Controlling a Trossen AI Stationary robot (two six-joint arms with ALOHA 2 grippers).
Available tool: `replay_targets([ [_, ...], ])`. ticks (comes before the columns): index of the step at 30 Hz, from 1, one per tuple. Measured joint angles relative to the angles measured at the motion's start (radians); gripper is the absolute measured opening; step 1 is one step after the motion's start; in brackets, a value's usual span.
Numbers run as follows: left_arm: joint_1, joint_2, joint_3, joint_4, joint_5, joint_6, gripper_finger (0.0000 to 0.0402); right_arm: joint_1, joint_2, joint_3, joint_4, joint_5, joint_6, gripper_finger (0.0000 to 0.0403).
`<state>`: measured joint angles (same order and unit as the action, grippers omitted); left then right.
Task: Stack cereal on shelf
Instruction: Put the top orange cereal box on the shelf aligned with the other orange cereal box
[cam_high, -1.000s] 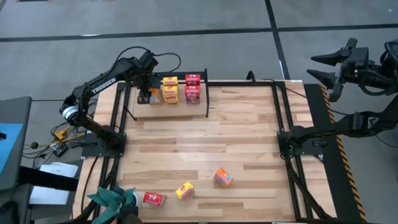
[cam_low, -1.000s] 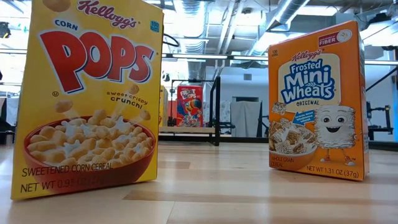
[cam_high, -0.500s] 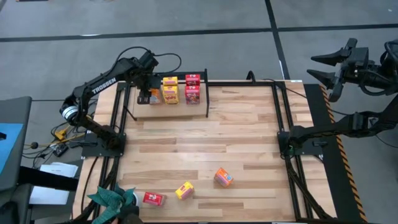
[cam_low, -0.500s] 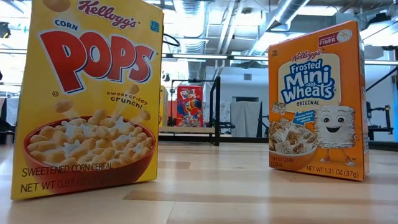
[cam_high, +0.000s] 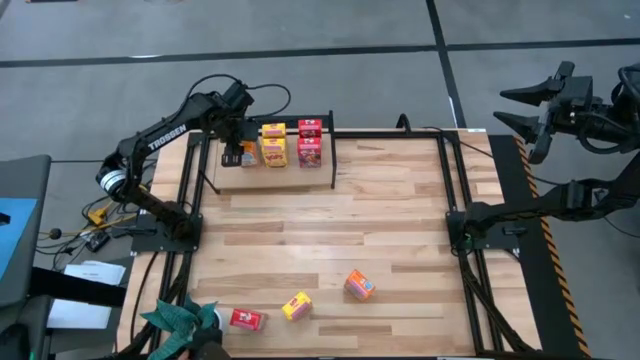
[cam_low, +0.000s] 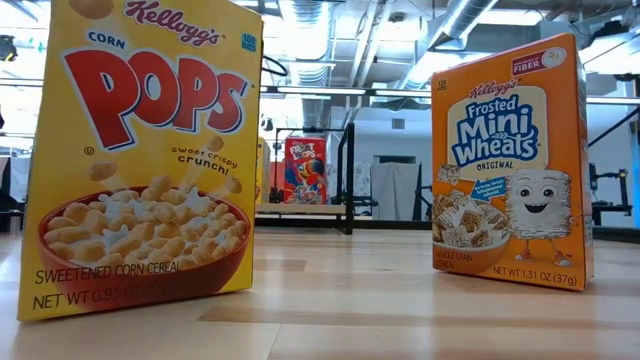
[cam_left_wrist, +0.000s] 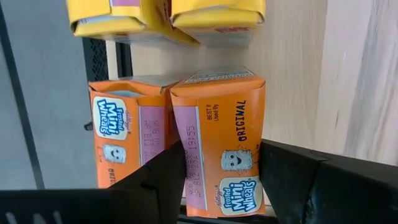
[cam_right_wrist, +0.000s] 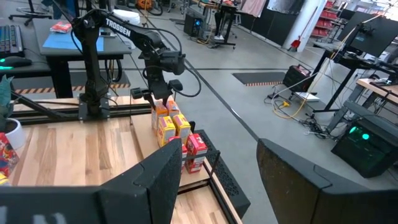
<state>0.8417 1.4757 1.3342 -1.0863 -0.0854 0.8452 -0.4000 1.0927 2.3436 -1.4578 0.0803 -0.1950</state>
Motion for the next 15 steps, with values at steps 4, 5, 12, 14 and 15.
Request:
replay_targets([
  [4,0.0,0.0,0.0,-0.001,-0.006,0.01,0.0171,0.0,0.0,0.0,0.0,0.0,0.003,0.0232],
  [5,0.0,0.0,0.0,-0.001,-0.006,0.01,0.0171,0.0,0.0,0.0,0.0,0.0,0.003,0.0232],
  [12,0.0,0.0,0.0,0.0,-0.008,0.008,0.0171,0.0,0.0,0.0,0.0,0.0,0.003,0.0232],
  [14,0.0,0.0,0.0,0.0,-0.017,0.007,0.0171,0.0,0.0,0.0,0.0,0.0,0.003,0.0232],
  [15,0.0,0.0,0.0,0.0,-0.024,0.007,0.0171,0.0,0.0,0.0,0.0,0.0,0.003,0.0232],
])
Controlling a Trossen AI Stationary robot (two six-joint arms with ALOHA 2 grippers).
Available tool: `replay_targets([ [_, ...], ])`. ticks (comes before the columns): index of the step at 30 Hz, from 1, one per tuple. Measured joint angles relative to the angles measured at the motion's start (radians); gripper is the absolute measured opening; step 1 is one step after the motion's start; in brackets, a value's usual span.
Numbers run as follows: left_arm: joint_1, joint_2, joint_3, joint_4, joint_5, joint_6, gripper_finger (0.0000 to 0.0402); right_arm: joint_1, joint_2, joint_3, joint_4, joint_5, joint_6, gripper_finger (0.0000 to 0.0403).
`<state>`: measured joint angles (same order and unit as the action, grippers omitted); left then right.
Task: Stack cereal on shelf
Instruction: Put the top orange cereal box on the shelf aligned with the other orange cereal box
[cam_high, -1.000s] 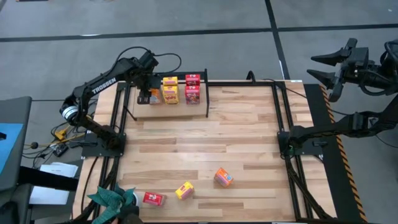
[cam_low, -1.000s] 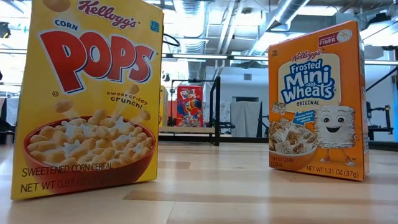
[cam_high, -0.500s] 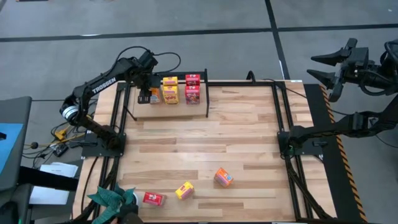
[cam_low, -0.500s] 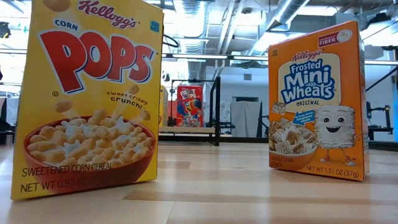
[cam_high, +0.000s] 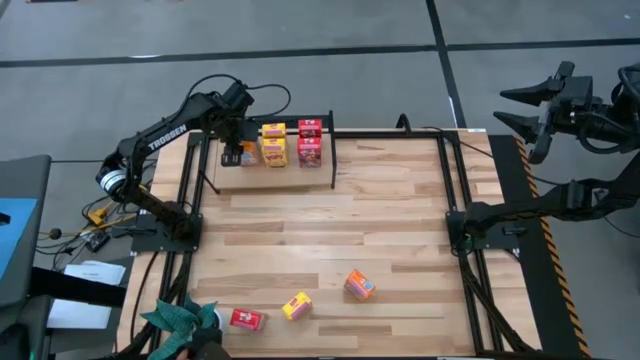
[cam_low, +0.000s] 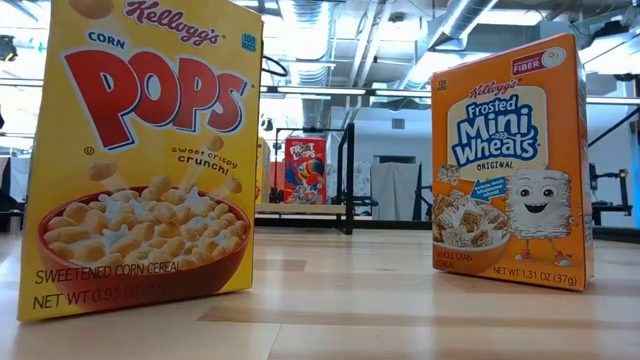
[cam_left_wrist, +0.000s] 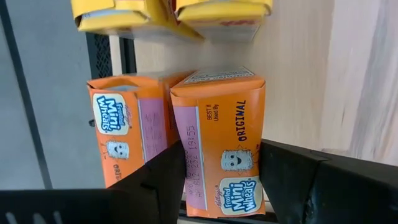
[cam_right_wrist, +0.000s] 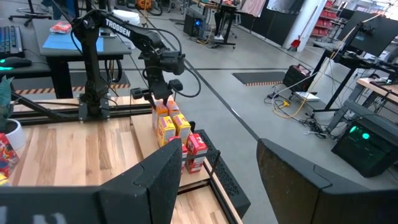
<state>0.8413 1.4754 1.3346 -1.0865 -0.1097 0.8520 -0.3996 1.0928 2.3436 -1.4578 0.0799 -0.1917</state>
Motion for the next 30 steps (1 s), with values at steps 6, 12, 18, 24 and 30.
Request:
replay_targets([
  [6,-0.006,0.0,0.0,-0.004,-0.009,-0.008,0.0171,0.0,0.0,0.0,0.0,0.0,0.0,0.0232],
  [12,-0.016,0.0,0.0,0.0,0.0,-0.012,0.0171,0.0,0.0,0.0,0.0,0.0,0.0,0.0232],
  [18,-0.016,0.0,0.0,0.001,-0.007,-0.019,0.0171,0.0,0.0,0.0,0.0,0.0,0.0,0.0232],
  [24,-0.016,0.0,0.0,0.003,0.001,-0.031,0.0184,0.0,0.0,0.0,0.0,0.0,0.0,0.0232],
  [30,-0.017,0.0,0.0,0.001,-0.008,-0.027,0.0224,0.0,0.0,0.0,0.0,0.0,0.0,0.0232],
])
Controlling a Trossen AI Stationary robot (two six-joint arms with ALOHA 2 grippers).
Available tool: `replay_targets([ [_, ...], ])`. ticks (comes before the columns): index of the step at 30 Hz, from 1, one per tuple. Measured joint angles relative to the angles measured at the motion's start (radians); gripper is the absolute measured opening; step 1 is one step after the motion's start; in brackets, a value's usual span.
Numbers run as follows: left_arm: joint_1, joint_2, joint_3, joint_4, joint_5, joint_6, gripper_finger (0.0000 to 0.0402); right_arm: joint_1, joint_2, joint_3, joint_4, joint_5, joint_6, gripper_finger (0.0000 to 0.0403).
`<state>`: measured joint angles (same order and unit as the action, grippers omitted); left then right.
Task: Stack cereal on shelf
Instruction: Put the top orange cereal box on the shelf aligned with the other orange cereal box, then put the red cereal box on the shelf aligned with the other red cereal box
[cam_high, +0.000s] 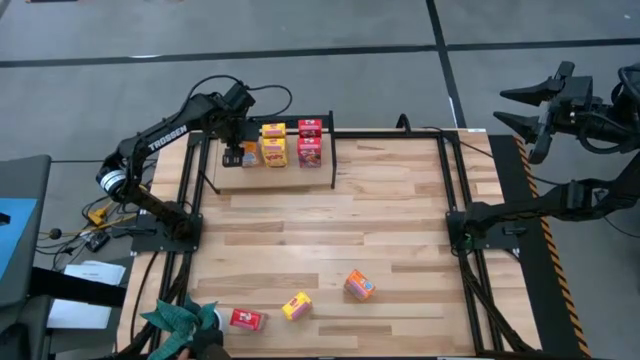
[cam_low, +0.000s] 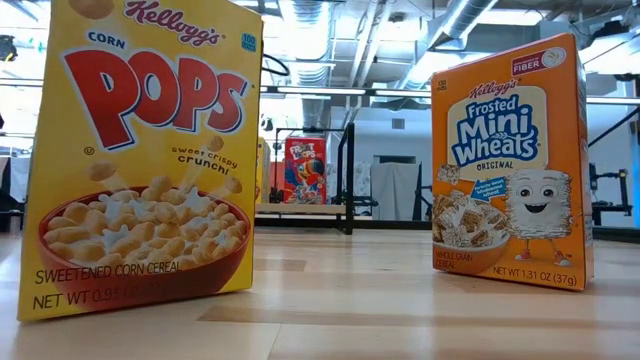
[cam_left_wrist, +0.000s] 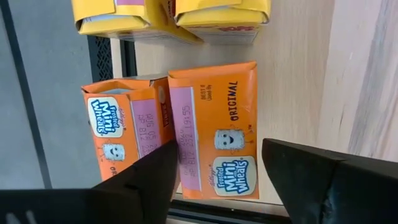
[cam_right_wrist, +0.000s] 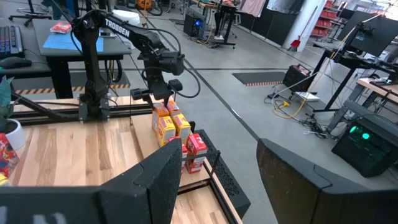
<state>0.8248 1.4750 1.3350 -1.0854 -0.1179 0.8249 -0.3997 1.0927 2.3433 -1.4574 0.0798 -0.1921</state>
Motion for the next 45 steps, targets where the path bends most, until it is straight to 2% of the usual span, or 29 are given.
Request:
replay_targets([
  [10,-0.023,-0.002,0.004,-0.006,-0.072,-0.025,0.0234,0.0,0.0,0.0,0.0,0.0,0.0,0.0232],
  [21,-0.024,-0.002,0.098,-0.117,-0.092,-0.098,0.0234,0.0,0.0,0.0,0.0,0.0,0.0,0.0232],
  [31,-0.061,-0.002,0.214,-0.231,-0.122,-0.304,0.0234,0.0,0.0,0.0,-0.001,0.0,0.0,0.0232],
  [36,-0.142,-0.002,0.276,-0.289,0.007,-0.429,0.0234,0.0,0.0,0.0,-0.001,0.0,0.0,0.0232],
  [39,-0.21,-0.002,0.291,-0.286,0.138,-0.509,0.0234,0.0,0.0,0.0,-0.002,0.0,0.0,0.0232],
  [42,-0.297,-0.002,0.293,-0.287,0.254,-0.599,0.0234,0.0,0.0,0.0,-0.005,0.0,0.0,0.0232],
  [45,-0.408,-0.002,0.293,-0.292,0.303,-0.692,0.0234,0.0,0.0,0.0,-0.008,0.0,0.0,0.0232],
])
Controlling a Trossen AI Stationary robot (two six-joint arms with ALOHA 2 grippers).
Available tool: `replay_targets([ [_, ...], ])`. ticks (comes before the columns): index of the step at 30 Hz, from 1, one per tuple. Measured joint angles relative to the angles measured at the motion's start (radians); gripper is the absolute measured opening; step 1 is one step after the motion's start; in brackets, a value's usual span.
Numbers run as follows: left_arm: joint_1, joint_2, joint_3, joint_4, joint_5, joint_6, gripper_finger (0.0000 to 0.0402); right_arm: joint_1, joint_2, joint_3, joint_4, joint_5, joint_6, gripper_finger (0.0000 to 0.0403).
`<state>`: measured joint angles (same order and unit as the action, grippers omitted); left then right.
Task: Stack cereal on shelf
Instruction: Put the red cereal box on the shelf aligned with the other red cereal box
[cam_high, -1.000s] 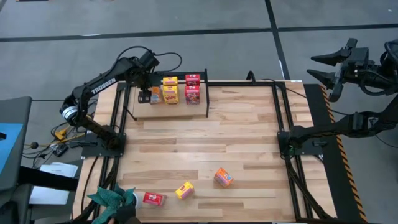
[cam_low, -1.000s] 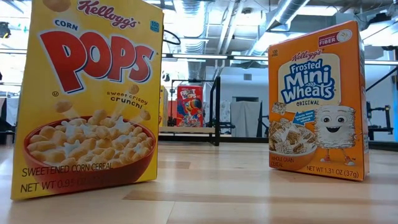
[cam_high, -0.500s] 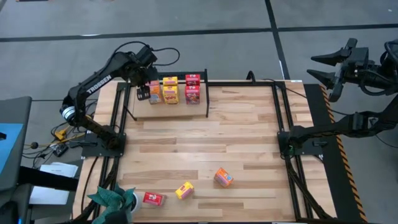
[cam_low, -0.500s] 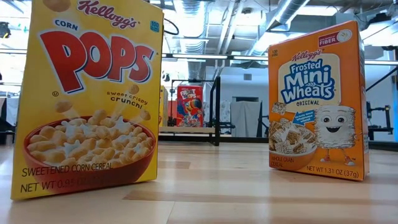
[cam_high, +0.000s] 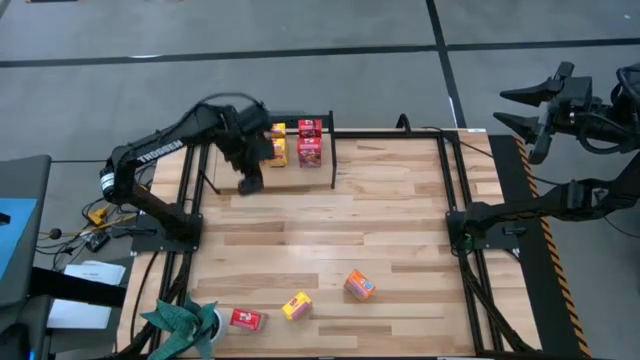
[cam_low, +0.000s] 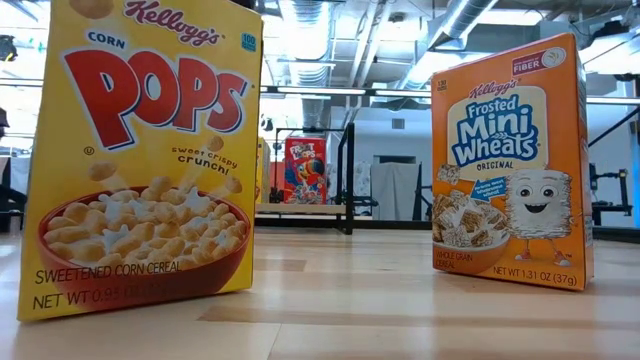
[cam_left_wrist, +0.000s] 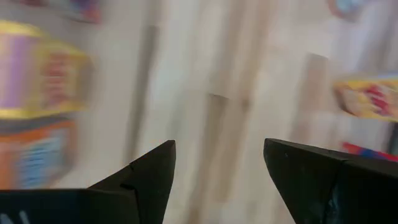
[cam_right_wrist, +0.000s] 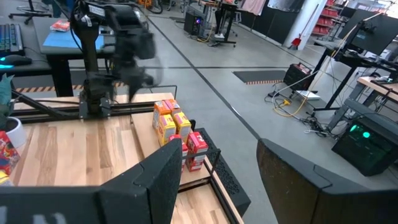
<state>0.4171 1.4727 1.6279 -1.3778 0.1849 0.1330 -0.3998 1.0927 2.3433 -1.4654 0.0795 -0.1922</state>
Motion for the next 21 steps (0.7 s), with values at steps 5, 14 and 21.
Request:
replay_targets([
  [5,-0.215,0.0,0.0,-0.027,0.033,-0.202,0.0234,0.0,0.0,0.0,0.0,0.0,0.0,0.0232],
  [14,-0.612,0.0,0.0,0.011,-0.022,-0.583,0.0234,0.0,0.0,0.0,-0.023,-0.001,0.0,0.0232],
  [21,-0.844,0.0,0.0,0.151,-0.145,-0.832,0.0234,0.0,0.0,0.0,-0.025,-0.001,0.0,0.0232],
])
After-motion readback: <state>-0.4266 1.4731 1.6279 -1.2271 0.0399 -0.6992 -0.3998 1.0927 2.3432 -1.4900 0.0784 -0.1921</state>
